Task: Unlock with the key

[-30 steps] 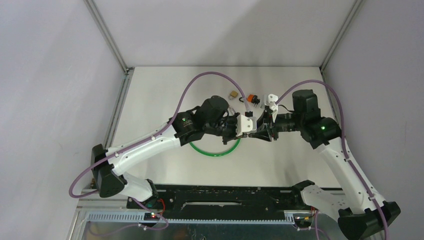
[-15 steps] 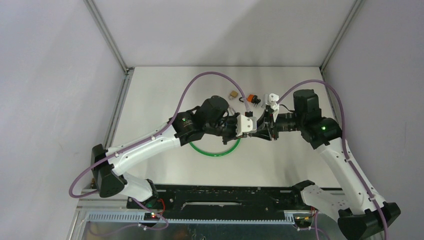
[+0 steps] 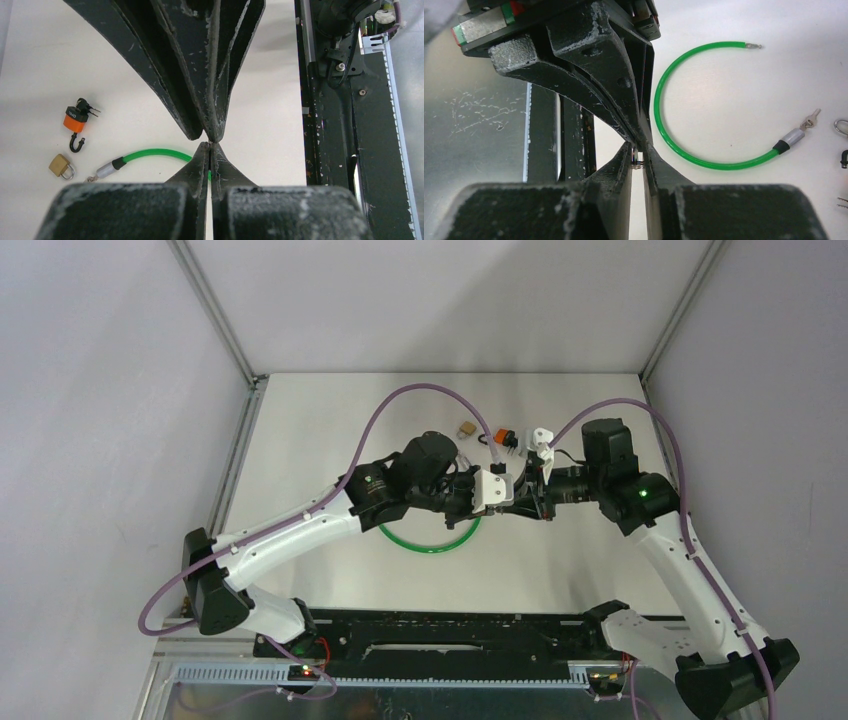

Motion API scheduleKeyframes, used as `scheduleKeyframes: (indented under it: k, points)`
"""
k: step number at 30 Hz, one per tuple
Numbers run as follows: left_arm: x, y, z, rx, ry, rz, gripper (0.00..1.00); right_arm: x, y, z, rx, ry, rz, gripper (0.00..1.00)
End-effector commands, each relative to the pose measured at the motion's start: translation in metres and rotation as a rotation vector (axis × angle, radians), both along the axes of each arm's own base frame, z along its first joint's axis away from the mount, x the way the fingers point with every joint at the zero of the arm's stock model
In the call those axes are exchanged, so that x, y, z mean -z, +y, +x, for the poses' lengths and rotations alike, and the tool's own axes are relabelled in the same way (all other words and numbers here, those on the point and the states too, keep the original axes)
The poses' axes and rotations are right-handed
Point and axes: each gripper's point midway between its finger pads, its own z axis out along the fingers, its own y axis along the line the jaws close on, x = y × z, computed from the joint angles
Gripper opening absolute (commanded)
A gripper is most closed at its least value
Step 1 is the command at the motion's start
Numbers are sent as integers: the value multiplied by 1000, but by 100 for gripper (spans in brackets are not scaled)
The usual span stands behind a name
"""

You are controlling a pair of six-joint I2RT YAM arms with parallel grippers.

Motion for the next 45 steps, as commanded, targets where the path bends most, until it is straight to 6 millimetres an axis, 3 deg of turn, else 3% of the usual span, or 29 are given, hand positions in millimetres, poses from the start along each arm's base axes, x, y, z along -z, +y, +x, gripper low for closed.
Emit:
scheduleKeyframes:
  k: [1, 12, 32, 34, 41, 45]
  points:
    - [-26, -6, 2, 9, -55, -53, 0, -1, 1, -2, -16, -12, -2, 14]
    - [-31, -4, 4, -1, -67, -63, 0, 1, 2, -3, -27, -6, -6, 0]
    - [-27, 1, 14, -44, -151, -45, 2, 1, -5, 14, 84, -36, -40, 0]
    - [-27, 1, 15, -47, -153, -44, 8, 2, -6, 14, 87, -34, -42, 0]
    - [-31, 6, 17, -59, -179, -50, 65, 3, -14, 14, 107, -24, -49, 0]
    - [-24, 16, 29, -117, -186, -39, 86, 3, -25, 16, 141, -16, -51, 0]
